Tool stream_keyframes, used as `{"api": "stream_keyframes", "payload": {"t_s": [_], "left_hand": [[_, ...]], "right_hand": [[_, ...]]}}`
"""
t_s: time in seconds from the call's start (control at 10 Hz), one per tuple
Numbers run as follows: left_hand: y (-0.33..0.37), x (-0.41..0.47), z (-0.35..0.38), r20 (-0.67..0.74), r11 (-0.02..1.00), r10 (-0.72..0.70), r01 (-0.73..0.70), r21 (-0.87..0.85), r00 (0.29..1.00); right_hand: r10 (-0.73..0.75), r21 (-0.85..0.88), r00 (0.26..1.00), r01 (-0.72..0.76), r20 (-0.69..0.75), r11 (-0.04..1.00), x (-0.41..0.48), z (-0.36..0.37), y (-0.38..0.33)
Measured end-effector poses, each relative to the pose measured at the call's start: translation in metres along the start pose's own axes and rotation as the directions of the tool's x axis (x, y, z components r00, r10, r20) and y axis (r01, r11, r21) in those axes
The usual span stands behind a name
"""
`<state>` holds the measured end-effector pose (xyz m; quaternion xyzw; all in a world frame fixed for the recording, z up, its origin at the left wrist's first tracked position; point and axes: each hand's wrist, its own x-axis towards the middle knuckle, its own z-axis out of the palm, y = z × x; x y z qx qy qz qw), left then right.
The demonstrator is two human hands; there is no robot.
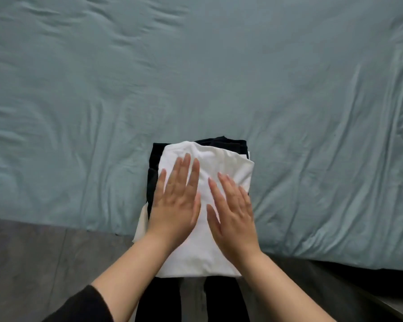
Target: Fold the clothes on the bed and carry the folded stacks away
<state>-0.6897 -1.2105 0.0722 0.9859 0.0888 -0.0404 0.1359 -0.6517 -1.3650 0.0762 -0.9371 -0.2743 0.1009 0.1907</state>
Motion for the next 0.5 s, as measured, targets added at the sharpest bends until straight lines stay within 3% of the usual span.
{"api": "stream_keyframes", "payload": {"t_s": [0.1, 0.2, 0.3, 0.4, 0.5], "left_hand": [[-0.031, 0.008, 0.021, 0.515, 0.993, -0.076, 0.017, 0.119, 0.854], [-0.043, 0.02, 0.025, 0.567, 0.993, -0.109, 0.06, 0.105, 0.817], [-0.041, -0.003, 0.017, 0.475, 0.982, 0.014, -0.101, 0.159, 0.88], [-0.045, -0.038, -0.001, 0.682, 0.954, -0.004, -0.202, 0.223, 0.731], [-0.033, -0.043, -0.023, 0.655, 0.961, -0.047, -0.145, 0.236, 0.754]], "right_hand": [[0.03, -0.191, 0.889, 0.065, 0.457, 0.979, 0.018, 0.013, 0.038], [0.132, -0.234, 0.889, -0.029, 0.438, 0.972, 0.022, 0.023, 0.045], [0.056, -0.22, 0.933, 0.025, 0.356, 0.975, -0.008, 0.017, 0.031], [0.112, -0.298, 0.804, 0.084, 0.584, 0.951, -0.049, -0.001, 0.046], [0.233, -0.295, 0.778, -0.065, 0.583, 0.953, -0.056, -0.022, 0.045]]}}
